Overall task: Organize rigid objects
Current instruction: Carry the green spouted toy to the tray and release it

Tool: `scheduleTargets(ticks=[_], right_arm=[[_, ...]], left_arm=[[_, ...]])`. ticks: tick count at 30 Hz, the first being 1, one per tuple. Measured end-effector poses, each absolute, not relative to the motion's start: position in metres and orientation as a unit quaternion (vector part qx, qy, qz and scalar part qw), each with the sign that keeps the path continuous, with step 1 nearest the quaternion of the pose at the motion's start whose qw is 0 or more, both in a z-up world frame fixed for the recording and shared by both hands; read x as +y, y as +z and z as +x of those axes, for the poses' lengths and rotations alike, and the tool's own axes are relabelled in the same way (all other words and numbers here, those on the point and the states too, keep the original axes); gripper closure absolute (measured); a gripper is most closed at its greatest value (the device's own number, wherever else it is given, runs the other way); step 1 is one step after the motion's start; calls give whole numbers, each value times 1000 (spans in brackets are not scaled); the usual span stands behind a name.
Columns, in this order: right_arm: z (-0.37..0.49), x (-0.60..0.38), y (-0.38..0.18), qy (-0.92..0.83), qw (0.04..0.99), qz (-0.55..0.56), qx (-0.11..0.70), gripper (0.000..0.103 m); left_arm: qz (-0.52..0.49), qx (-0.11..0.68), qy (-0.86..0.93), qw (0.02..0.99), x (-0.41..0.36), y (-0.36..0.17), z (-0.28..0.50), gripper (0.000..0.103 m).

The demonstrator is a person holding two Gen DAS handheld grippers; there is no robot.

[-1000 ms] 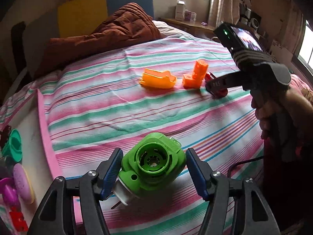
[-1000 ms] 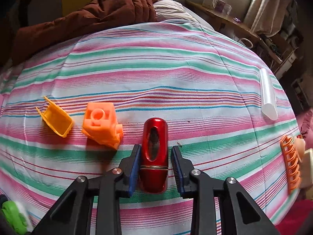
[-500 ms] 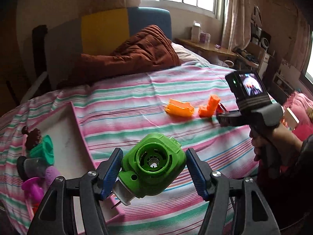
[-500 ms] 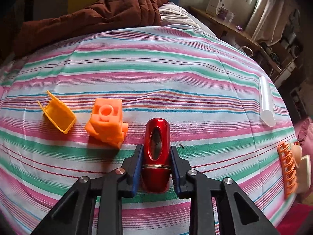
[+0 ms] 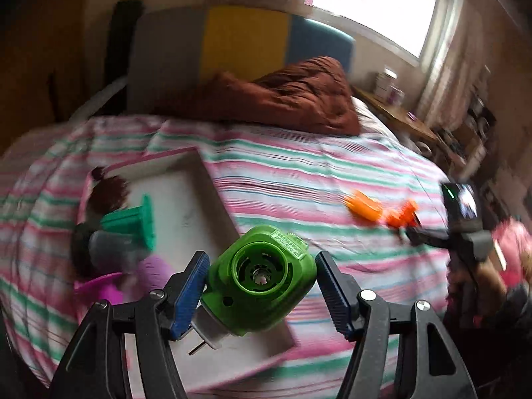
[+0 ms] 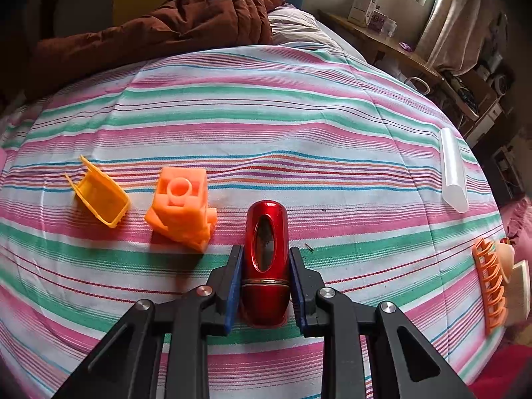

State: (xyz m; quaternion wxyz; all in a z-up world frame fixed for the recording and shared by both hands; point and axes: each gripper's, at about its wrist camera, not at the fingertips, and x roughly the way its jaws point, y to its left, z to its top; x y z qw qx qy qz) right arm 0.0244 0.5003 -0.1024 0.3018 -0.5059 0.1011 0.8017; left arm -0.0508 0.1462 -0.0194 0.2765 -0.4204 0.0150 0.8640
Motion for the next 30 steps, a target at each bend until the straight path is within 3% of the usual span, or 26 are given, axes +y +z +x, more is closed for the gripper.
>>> scheduleTargets(ticks=[13,20,22,30], right_arm=[[22,502,-103,800,300,-510,99,77],[21,503,-102,800,300,-512,94,77],[21,502,-102,799,300,-512,93,77],[21,502,-103,799,300,-513,91,77]], left_arm=[[-478,-93,849,206,128,-38,-162,36],[-499,-85,843,182,138,-66,-186,38],[-506,-71,841,180,141,-73,-191,43],[-496,-77,845,186,133,-61,-194,46]])
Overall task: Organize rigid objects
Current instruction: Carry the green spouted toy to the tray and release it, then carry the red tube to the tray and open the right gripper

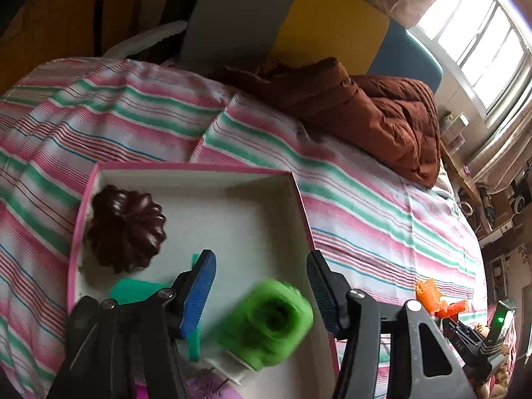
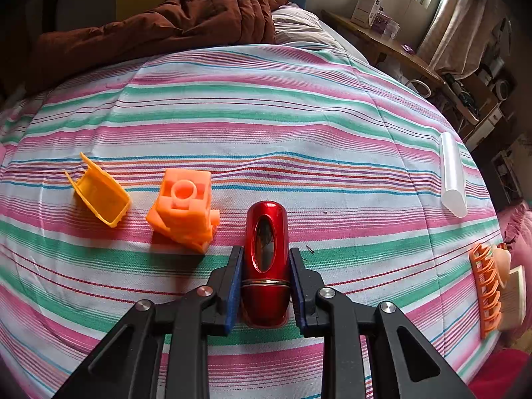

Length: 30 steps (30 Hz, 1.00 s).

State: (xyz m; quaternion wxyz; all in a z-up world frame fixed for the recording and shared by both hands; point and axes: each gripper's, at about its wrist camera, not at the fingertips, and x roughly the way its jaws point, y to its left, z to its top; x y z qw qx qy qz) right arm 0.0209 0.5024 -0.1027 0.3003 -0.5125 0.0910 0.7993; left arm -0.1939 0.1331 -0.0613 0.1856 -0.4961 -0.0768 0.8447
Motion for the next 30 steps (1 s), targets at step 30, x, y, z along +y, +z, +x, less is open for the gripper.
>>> scheduleTargets(ticks=[30], right_arm=[[18,503,-105,802,303,-509,77,77]], left_arm=[[-363,79,913,168,117,-9,-40,46]])
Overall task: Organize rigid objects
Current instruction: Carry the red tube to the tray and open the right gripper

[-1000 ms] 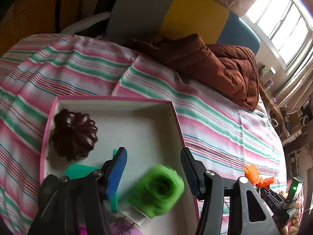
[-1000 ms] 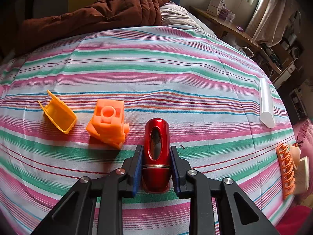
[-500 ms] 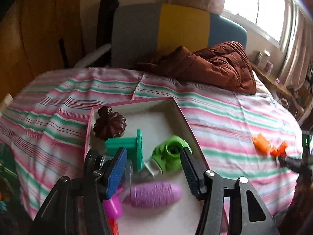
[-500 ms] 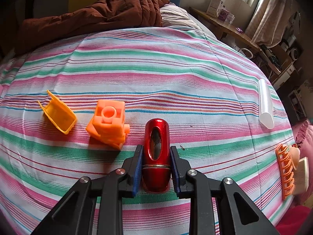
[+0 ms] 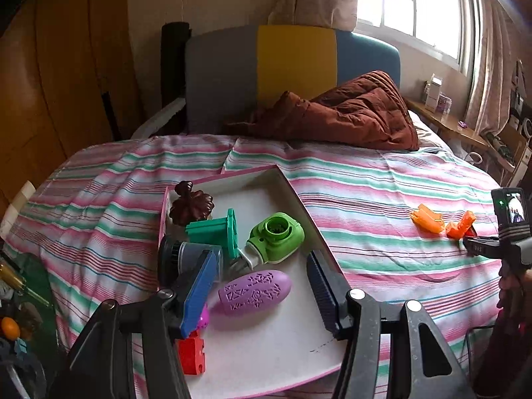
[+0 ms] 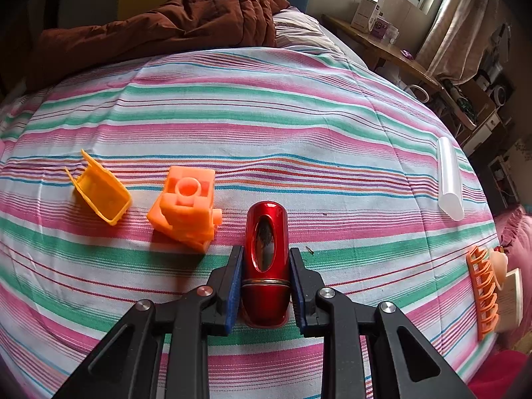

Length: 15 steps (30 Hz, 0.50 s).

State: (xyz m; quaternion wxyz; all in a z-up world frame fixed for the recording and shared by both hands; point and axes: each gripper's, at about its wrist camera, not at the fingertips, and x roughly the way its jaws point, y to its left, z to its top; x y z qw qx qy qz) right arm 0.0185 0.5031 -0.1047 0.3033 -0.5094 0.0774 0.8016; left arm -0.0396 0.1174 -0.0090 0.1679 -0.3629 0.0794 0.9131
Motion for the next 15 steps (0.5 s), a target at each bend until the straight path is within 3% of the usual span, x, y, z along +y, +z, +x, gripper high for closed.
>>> scheduleTargets(ticks=[15], right_arm=[[25,493,-103,794,297,-525,82,77]], left_arm=[[-356,70,916,172,102,-6,-31,46]])
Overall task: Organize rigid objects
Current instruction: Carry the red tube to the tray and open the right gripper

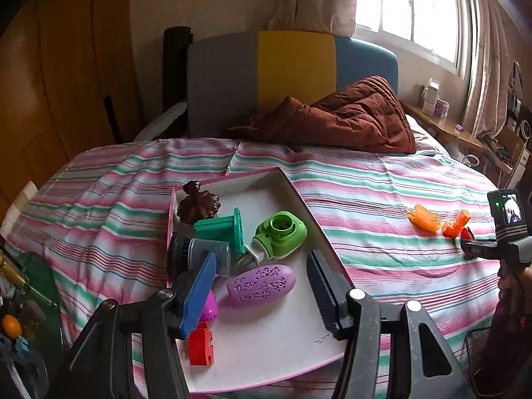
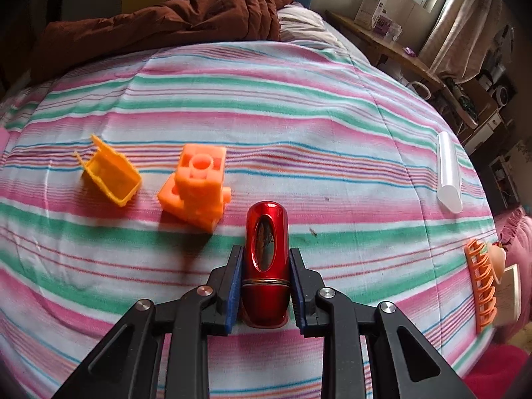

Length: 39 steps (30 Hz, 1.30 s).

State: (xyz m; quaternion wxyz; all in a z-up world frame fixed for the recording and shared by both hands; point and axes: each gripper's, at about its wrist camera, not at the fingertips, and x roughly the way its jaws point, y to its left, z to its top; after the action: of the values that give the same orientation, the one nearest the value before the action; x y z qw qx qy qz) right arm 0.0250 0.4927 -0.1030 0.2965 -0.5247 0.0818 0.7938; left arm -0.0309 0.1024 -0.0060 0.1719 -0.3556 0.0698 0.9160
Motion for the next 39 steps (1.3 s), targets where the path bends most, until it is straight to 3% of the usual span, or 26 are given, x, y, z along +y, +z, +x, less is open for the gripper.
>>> scheduleTargets(ticks=[11,15,22,34,39], right_arm=[[43,450,-99,808,220,-533,124,77],[39,418,-101,824,173,-532,94,75],[44,421,-104,834,161,-514,115,75],[34,405,-104,835,181,-516,60,77],[36,402,-97,836,174,-513,81,77]], left_arm=[[-360,57,914,177,92,-11,-31,46],[-367,53,912,175,89,-14,-32,46],[-374,52,910,173,86,-19,-30,46],[-376,63,909,170,88,-20,-25,46],[-374,64,910,164,80,-19,-24,46]])
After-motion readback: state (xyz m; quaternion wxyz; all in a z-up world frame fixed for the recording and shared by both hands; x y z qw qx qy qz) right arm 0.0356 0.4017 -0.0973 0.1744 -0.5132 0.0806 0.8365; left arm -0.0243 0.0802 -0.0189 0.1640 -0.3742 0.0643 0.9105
